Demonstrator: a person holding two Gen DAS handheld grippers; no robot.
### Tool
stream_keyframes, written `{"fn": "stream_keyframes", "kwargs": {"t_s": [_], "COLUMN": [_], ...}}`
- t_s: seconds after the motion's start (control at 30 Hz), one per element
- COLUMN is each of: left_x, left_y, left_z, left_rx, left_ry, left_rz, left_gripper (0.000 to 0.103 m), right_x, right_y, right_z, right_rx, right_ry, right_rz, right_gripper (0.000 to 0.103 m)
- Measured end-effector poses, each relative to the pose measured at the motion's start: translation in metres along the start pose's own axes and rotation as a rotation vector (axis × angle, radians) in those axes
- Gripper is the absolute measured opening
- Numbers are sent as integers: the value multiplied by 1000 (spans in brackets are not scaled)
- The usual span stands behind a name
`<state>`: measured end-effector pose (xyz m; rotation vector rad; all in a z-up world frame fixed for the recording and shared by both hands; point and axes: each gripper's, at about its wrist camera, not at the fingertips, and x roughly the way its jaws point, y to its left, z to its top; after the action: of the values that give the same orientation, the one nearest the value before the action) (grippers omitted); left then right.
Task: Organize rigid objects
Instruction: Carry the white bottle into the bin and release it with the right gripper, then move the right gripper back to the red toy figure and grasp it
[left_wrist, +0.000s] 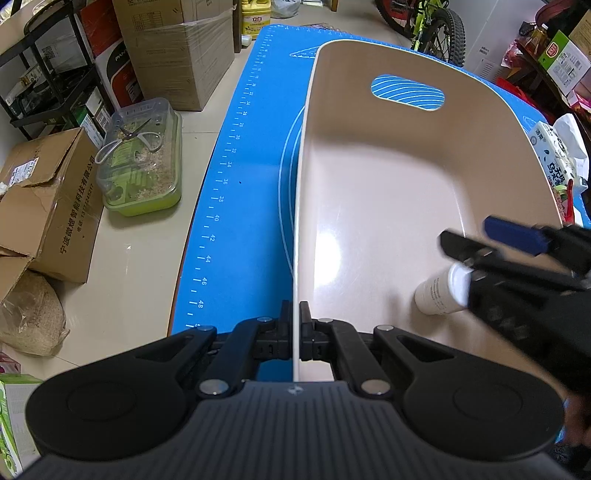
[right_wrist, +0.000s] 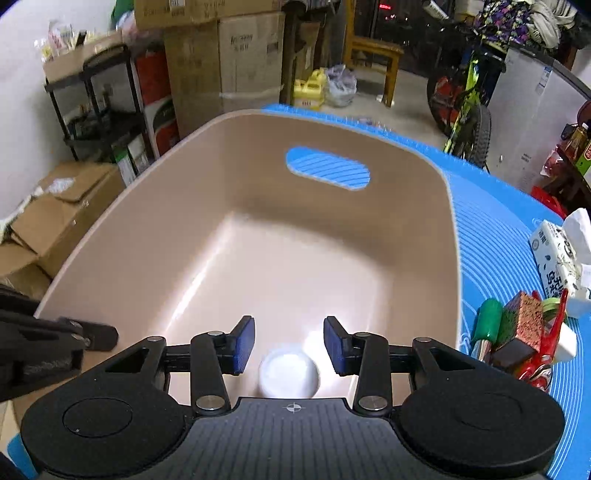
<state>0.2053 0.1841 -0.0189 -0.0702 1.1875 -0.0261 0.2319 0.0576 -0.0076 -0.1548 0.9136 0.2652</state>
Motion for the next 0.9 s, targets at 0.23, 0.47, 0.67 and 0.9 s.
{"fn": "stream_keyframes", "kwargs": {"t_s": [0.23,0.47,0.67,0.9], "left_x": [0,0,0,1], "left_y": [-1,0,0,1], "left_z": [0,-1,0,1], "left_rx": [-1,1,-1,1], "left_ry": [1,4,11,12], "left_rz": [0,-4,-10,-9], "left_gripper": [4,4,4,4], "right_x": [-41,-65,-63,-44], "right_y": [-35,-93,-160,-211], "right_z": [6,2,-17,-41], "right_rx": [66,129,240,345], "right_ry": [-116,-168,-149,-110], "right_rz": [-2,-92,-189,-268], "right_gripper": [68,69,69,69]}}
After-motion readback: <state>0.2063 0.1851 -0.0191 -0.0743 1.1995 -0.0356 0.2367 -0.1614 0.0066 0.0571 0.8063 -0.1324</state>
